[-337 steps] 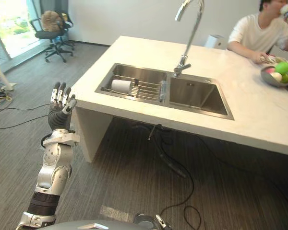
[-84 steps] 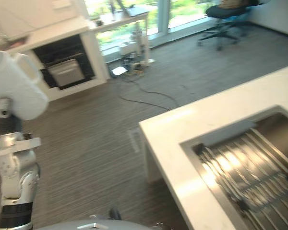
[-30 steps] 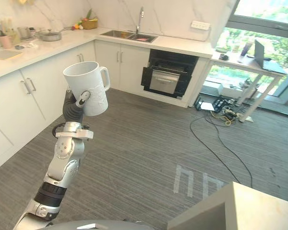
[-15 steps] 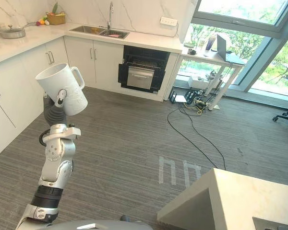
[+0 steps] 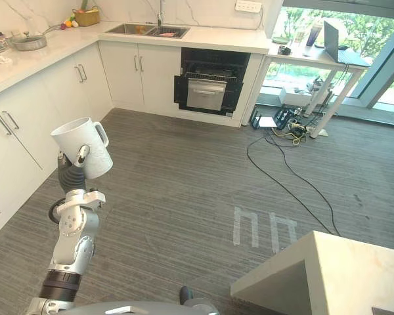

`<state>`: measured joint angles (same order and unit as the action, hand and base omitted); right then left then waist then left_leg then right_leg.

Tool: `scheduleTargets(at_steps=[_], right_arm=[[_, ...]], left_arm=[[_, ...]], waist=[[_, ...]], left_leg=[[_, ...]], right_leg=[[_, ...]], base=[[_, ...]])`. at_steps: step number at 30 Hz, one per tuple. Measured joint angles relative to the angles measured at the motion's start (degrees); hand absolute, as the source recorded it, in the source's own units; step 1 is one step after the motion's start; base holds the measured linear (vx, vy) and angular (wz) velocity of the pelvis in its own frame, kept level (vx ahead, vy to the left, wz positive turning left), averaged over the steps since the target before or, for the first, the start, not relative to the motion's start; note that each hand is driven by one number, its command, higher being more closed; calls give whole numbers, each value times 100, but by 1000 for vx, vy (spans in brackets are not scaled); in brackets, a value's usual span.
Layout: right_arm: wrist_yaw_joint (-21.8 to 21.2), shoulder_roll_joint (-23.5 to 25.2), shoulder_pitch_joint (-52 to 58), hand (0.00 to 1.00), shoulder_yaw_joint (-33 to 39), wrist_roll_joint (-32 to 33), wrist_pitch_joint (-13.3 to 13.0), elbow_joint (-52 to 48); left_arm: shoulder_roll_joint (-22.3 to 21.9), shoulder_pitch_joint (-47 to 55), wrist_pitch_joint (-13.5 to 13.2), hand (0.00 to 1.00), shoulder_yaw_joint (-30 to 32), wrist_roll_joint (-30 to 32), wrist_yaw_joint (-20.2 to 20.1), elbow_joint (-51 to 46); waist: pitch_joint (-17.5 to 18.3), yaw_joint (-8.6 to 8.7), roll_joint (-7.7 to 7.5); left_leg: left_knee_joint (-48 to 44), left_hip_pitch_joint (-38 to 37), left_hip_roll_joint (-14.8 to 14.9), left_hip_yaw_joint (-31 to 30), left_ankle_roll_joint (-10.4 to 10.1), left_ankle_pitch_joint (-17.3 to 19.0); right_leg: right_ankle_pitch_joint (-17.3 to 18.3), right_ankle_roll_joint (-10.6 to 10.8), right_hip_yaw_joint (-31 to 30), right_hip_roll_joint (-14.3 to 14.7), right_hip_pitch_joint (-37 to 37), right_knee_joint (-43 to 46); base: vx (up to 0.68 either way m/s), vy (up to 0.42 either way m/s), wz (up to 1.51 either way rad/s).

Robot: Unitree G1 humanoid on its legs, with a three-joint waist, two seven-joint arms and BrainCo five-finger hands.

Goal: Walk over to the sink, pick up the cup, carry it to the dishwasher, place the cup inside the dishwasher, then close the dishwasher door

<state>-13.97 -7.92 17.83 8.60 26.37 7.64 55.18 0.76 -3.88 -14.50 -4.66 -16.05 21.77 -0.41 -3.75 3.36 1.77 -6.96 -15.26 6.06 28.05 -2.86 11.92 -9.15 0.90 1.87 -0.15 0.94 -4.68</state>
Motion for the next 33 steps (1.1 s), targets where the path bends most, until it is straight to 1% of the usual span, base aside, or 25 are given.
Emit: scheduleTargets(at_steps=[2,3,6,7,9,10,11,12,14,15,16,17,18,19,20,21,23,26,27,28,29,30,31,32,33], right_arm=[[77,-4,-15,0,-75,284,-19,0],[116,-3,-8,0,-132,452,-30,2],[245,23,25,0,-146,486,-87,6],[264,27,4,0,-117,486,-109,2],[301,-7,-9,0,-126,464,-150,-39],[344,34,-71,0,-168,369,-240,-24],[343,-28,-81,0,-160,282,-251,-26],[310,-165,-55,0,-178,180,-284,-63],[282,-245,-2,0,-238,59,-298,-68],[285,-284,-1,0,-285,65,-306,-68],[290,-301,-1,0,-312,65,-305,-67],[330,-336,-5,0,-400,65,-301,-68],[397,-350,-12,0,-458,68,-290,-69],[453,-350,-22,0,-531,76,-290,-69],[510,-383,-41,0,-634,80,-277,-63],[526,-430,-45,0,-685,99,-245,-55],[522,-479,-50,0,-790,261,-239,-11],[506,-552,-44,0,-782,277,-140,66],[491,-508,-78,0,-717,295,-77,227],[563,-342,-76,0,-528,296,15,458],[630,-155,-74,0,-171,316,59,706],[602,30,-93,0,293,365,55,662],[555,209,-59,0,580,364,-52,643],[530,269,8,0,659,361,-117,654],[529,356,-31,0,750,353,-215,649]], left_arm=[[-75,94,189,100,-7,-123,-68,-94],[-155,153,384,100,-15,-217,-106,-114],[-187,305,785,100,-68,-350,-151,-195],[-190,338,894,100,-67,-405,-150,-324],[-172,450,957,100,-12,-407,-122,-576],[-112,617,966,100,26,-412,-100,-920],[-148,691,957,100,23,-417,-98,-948],[-206,863,971,100,27,-441,-106,-1032],[-265,1090,971,100,122,-441,-204,-1015],[-278,1182,980,100,132,-439,-315,-1001],[-279,1214,981,100,122,-438,-382,-997],[-276,1253,981,100,125,-437,-510,-985],[-261,1261,981,100,139,-437,-614,-979],[-235,1262,981,100,143,-437,-642,-978],[-172,1283,980,100,157,-436,-705,-973],[-138,1327,980,100,222,-439,-729,-975],[-61,1378,980,100,269,-440,-753,-915],[-22,1366,940,100,246,-439,-949,-688],[66,1301,931,100,255,-441,-1064,-632],[165,1307,934,100,259,-441,-1121,-614],[196,1244,942,100,353,-440,-1170,-570],[212,1038,991,100,467,-458,-1226,-424],[311,834,1006,100,478,-467,-1256,-311],[336,768,1014,100,449,-464,-1276,-318],[378,633,1011,100,463,-448,-1302,-329]], waist=[[-102,1,-11],[-144,-10,-26],[-111,10,-59],[-54,-1,-29],[-22,-1,10],[-59,-102,-50],[-103,-146,54],[-161,-230,175],[-210,-270,197],[-237,-232,230],[-247,-228,220],[-271,-236,178],[-305,-275,126],[-331,-291,83],[-354,-317,23],[-362,-338,19],[-383,-323,11],[-356,-272,66],[-259,-295,-39],[-77,-389,-266],[54,-356,-405],[9,-230,-384],[-18,-205,-435],[-48,-160,-401],[-53,-80,-422]], left_leg=[[21,-96,-3,-1,6,-13],[68,-182,-7,-3,9,-21],[209,-169,-18,-28,-38,77],[195,-145,-8,-14,-169,186],[-26,-133,168,176,-836,512],[-1849,383,560,-161,-859,430],[-2883,827,830,-501,-837,382],[-4480,1599,1103,-1180,-619,-480],[-5935,2358,1291,-1720,-424,-1744],[-6688,2886,1301,-1869,-320,-1600],[-6836,3092,1298,-1865,-222,-1490],[-6627,3401,1265,-1771,-38,-1183],[-5787,3524,1149,-1588,-35,-839],[-5090,3505,1027,-1508,-53,-746],[-3463,3371,719,-1447,-149,-753],[-1830,3217,471,-1527,-349,-1004],[-402,3103,335,-1755,-435,-1263],[-254,3064,353,-2039,-389,-1261],[-711,3185,208,-1992,-298,-1792],[-1057,3293,-53,-1855,-205,-1759],[-1279,3322,-225,-1821,-9,-1628],[-1500,3171,-381,-1858,203,-1444],[-1422,2757,-575,-1820,316,-1192],[-1291,2504,-678,-1825,386,-1064],[-1047,2072,-772,-1884,463,-934]], right_leg=[[127,26,154,-37,-11,197],[291,26,413,-114,-77,493],[570,15,671,-203,-335,1049],[671,-18,683,-199,-491,1354],[1108,-77,889,-158,-677,2021],[1767,-296,1022,-22,-597,2495],[1845,-391,1023,14,-506,2517],[1995,-434,959,155,-275,2449],[2115,-504,838,243,163,2265],[2209,-536,827,243,372,2222],[2247,-537,813,232,483,2176],[2287,-525,786,197,712,2020],[2309,-495,743,137,894,1899],[2341,-460,722,80,967,1862],[2413,-351,642,-50,1063,1837],[2525,-261,510,-141,1128,1833],[2712,-92,350,-260,1330,1831],[3202,189,160,-435,1755,1780],[3484,139,124,-692,1916,1767],[3591,40,105,-1011,1958,1717],[3409,103,170,-1170,1878,2153],[2938,278,314,-1387,1564,3280],[2097,246,440,-1669,1204,4462],[1609,210,467,-1803,1021,4972],[1552,227,278,-1703,609,5815]], base=[[-56,5,2],[-84,14,5],[-71,-2,0],[54,-73,-15],[201,-132,-24],[261,-199,-28],[289,-237,-36],[171,-183,-29],[350,-127,-27],[408,-107,-13],[348,-90,-9],[375,-64,-16],[383,-46,-18],[395,-16,-25],[413,13,-38],[421,40,-45],[446,112,-52],[479,234,-38],[541,341,-42],[578,289,-39],[637,230,-6],[811,269,21],[694,252,33],[659,248,20],[566,191,16]])
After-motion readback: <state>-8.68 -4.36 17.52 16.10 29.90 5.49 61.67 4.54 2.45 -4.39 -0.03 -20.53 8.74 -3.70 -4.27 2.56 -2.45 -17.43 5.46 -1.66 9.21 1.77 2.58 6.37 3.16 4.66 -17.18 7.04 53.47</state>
